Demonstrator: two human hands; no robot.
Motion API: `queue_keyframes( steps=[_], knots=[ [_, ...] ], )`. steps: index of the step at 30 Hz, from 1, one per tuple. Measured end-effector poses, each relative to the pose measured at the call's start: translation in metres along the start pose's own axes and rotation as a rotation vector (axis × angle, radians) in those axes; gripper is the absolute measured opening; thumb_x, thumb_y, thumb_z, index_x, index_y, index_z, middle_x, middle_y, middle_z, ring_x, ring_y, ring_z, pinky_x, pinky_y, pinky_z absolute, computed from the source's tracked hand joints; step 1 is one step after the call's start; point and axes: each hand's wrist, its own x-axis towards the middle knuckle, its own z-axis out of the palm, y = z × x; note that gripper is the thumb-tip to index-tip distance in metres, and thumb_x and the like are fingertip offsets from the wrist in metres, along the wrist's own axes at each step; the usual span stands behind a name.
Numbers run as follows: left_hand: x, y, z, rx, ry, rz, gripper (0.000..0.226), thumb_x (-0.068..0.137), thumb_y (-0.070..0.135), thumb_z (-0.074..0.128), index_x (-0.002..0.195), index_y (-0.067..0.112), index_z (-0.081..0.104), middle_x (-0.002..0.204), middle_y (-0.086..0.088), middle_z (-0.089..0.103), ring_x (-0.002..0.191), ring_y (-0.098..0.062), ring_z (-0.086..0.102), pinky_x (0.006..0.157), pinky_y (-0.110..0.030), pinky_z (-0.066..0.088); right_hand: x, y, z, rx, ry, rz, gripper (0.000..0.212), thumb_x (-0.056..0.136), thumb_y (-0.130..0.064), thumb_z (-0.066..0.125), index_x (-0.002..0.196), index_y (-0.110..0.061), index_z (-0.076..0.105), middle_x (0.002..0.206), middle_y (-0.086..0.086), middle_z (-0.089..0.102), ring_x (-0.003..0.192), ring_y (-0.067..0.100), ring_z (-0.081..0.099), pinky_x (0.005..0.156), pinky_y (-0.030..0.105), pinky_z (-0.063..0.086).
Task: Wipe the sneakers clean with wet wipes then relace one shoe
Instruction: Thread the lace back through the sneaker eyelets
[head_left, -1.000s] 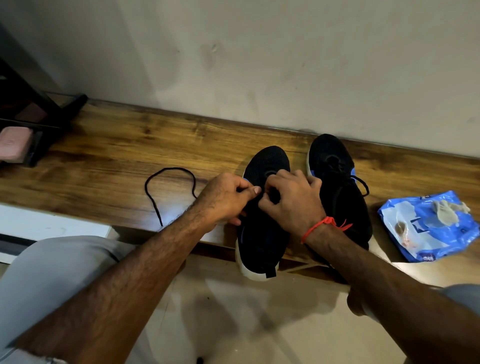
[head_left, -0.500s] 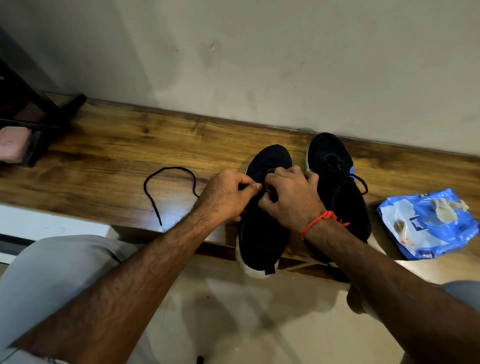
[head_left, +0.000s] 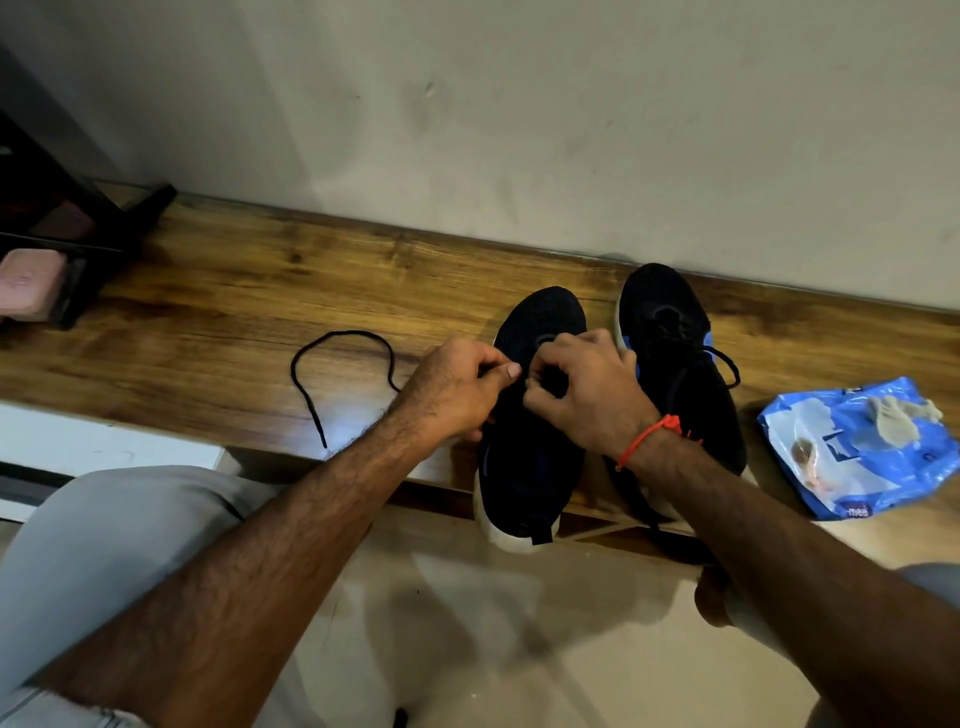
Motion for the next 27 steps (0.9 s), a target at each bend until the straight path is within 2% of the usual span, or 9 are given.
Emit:
queue_keyframes(
  steps=[3,8,12,15,21,24,27],
  knots=[
    [-0.0002,-0.0006,-0.0013,-0.016,0.005,-0.005,0.019,0.101,0.028,0.062,0.112,0.02,0.074,0.098,-0.003,0.073,0.078,-0.017,0.074,0.06,-0.037,0.064,0.0008,-0.0015,0.0012,-0.05,0.028,-0.017,0.013,0.086,-0.039,0.063,0.082,-0.028,0.058,0.089,-0.015,0.05,0.112,0.015,0.037,0.09,0.039,0.023],
    [0.001,0.0002,-0.0024,-0.037,-0.002,-0.014,0.018,0.101,0.027,0.062,0.109,0.02,0.075,0.098,-0.002,0.074,0.077,-0.017,0.075,0.059,-0.036,0.064,-0.0011,0.0001,0.0047,0.074,0.043,-0.115,0.011,0.085,-0.038,0.061,0.082,-0.027,0.06,0.085,-0.016,0.049,0.104,0.009,0.036,0.09,0.039,0.024],
    [0.0011,0.002,-0.001,-0.017,-0.003,-0.009,0.018,0.101,0.026,0.061,0.11,0.019,0.075,0.098,-0.002,0.074,0.077,-0.018,0.075,0.061,-0.038,0.064,-0.0012,0.0029,0.001,0.1,0.007,-0.125,0.013,0.085,-0.039,0.06,0.084,-0.027,0.063,0.089,-0.014,0.055,0.107,0.011,0.038,0.091,0.04,0.023],
    [0.0014,0.0016,-0.0031,-0.052,-0.006,-0.022,0.017,0.101,0.026,0.062,0.111,0.02,0.075,0.1,-0.001,0.074,0.078,-0.018,0.075,0.061,-0.033,0.063,-0.0011,0.0017,-0.0006,0.085,0.017,-0.089,0.008,0.087,-0.037,0.064,0.082,-0.031,0.06,0.09,-0.014,0.056,0.106,0.01,0.038,0.092,0.038,0.022],
    [-0.0029,0.0004,-0.0033,-0.097,-0.087,-0.009,0.017,0.099,0.019,0.065,0.113,0.023,0.074,0.096,-0.001,0.075,0.086,-0.016,0.073,0.061,-0.026,0.059,-0.0009,-0.0018,0.0046,-0.02,0.141,-0.006,0.021,0.082,-0.04,0.065,0.073,-0.025,0.053,0.083,-0.009,0.053,0.096,0.012,0.043,0.085,0.036,0.022],
    [-0.0022,0.0003,-0.0037,-0.124,-0.049,-0.027,0.015,0.098,0.017,0.066,0.11,0.021,0.073,0.096,-0.002,0.075,0.086,-0.016,0.074,0.064,-0.03,0.062,-0.0001,-0.0002,0.0046,-0.092,0.121,-0.03,0.018,0.085,-0.041,0.062,0.077,-0.026,0.055,0.085,-0.011,0.051,0.1,0.013,0.042,0.09,0.04,0.024],
    [-0.0017,-0.0002,-0.0035,-0.202,-0.025,-0.068,0.014,0.095,0.015,0.069,0.108,0.017,0.075,0.097,-0.005,0.076,0.09,-0.02,0.074,0.072,-0.039,0.064,0.0004,0.0055,0.0035,-0.05,0.053,-0.096,0.014,0.089,-0.043,0.059,0.082,-0.031,0.057,0.088,-0.015,0.048,0.104,0.011,0.039,0.095,0.043,0.024]
  ],
)
